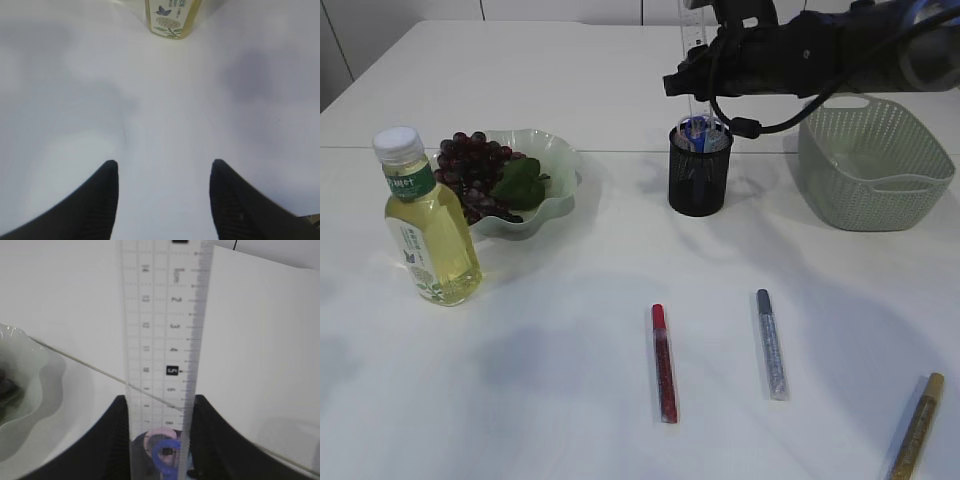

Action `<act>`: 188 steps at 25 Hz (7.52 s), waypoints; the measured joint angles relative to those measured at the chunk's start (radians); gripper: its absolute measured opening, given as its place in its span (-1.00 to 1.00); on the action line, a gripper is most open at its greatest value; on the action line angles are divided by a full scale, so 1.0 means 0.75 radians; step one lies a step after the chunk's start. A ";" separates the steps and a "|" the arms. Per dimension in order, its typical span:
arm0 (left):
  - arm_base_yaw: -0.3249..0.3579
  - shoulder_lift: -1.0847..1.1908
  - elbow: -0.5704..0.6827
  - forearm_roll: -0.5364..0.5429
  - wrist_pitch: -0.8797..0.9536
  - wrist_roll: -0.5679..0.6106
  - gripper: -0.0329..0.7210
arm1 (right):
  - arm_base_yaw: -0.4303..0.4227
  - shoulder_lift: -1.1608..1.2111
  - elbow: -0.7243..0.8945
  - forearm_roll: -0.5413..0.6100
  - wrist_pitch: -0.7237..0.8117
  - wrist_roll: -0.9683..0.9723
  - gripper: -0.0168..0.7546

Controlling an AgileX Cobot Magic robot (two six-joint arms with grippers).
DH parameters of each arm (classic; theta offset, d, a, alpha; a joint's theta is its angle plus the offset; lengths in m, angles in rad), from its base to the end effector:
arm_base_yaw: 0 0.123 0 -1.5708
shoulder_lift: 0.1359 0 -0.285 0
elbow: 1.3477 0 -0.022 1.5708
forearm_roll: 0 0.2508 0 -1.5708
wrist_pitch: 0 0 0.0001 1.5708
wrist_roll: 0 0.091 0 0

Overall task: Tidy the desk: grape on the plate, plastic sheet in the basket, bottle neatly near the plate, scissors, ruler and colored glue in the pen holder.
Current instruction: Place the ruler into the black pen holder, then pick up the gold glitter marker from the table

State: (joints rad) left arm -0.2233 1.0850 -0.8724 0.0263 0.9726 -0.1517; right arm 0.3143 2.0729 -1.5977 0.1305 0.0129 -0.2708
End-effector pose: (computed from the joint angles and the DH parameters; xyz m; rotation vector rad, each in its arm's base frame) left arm 0.1908 -0.0413 0.3002 0.1084 2.6690 -0.0868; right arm 0.4697 0.1529 0.2418 -0.4458 1.9224 0.1152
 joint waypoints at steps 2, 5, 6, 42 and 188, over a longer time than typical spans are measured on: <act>0.000 0.000 0.000 0.000 0.002 0.000 0.21 | 0.000 0.029 -0.039 0.000 -0.003 -0.001 -0.19; 0.000 0.000 0.000 0.002 0.005 0.000 0.21 | 0.000 0.070 -0.080 0.000 -0.017 -0.003 -0.19; 0.000 0.000 0.000 0.002 0.005 0.000 0.21 | 0.000 0.080 -0.086 0.000 -0.017 -0.003 -0.19; 0.000 0.000 0.000 0.002 0.008 0.000 0.21 | 0.000 0.162 -0.087 0.019 0.056 -0.011 -0.11; -0.386 0.000 0.000 0.028 0.045 -0.035 0.21 | -0.251 -0.748 1.207 0.000 0.953 1.160 -0.36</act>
State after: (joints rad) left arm -0.5125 1.0850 -0.8724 0.0474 1.0063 -0.1776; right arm 0.1257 1.5117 -0.6926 0.1307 0.7278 0.5989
